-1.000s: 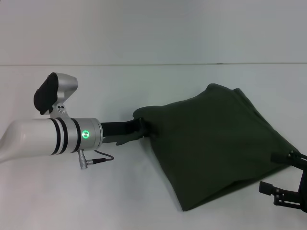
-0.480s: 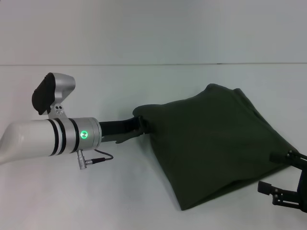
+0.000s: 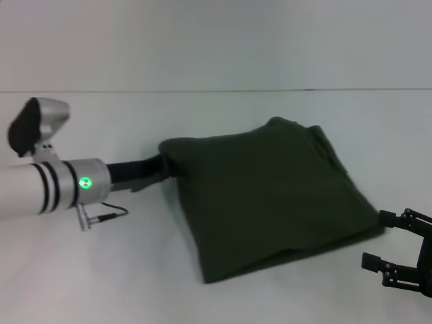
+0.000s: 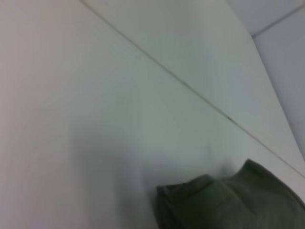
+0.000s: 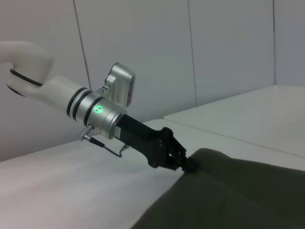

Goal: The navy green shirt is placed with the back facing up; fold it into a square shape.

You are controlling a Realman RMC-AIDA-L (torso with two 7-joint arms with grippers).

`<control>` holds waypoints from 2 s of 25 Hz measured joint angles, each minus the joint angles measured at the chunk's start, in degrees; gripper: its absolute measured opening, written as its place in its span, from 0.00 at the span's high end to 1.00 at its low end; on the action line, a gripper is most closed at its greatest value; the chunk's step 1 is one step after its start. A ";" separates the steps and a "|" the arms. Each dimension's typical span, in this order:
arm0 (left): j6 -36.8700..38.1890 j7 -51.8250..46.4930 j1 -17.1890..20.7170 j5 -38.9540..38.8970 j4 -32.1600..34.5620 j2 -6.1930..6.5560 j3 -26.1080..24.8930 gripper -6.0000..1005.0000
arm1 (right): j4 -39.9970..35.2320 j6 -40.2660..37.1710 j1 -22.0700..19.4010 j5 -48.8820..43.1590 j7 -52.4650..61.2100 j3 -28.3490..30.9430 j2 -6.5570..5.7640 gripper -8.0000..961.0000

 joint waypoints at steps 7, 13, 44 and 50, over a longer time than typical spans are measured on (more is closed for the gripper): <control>0.31 0.16 0.49 0.61 2.12 2.43 -1.87 0.94 | 0.00 -0.03 0.10 0.06 0.00 -0.21 0.20 0.06; -1.51 0.42 0.57 0.25 3.40 2.22 -1.87 0.92 | 0.02 -0.13 0.14 0.13 0.00 -0.20 0.40 0.06; 50.17 60.49 26.14 -8.69 24.39 -2.43 -12.16 0.05 | 8.23 5.46 4.67 5.81 -6.70 2.30 0.95 0.06; 51.45 66.17 29.31 -3.59 23.75 -2.48 -18.92 0.05 | 11.43 9.46 4.17 5.44 -12.37 1.15 1.02 0.06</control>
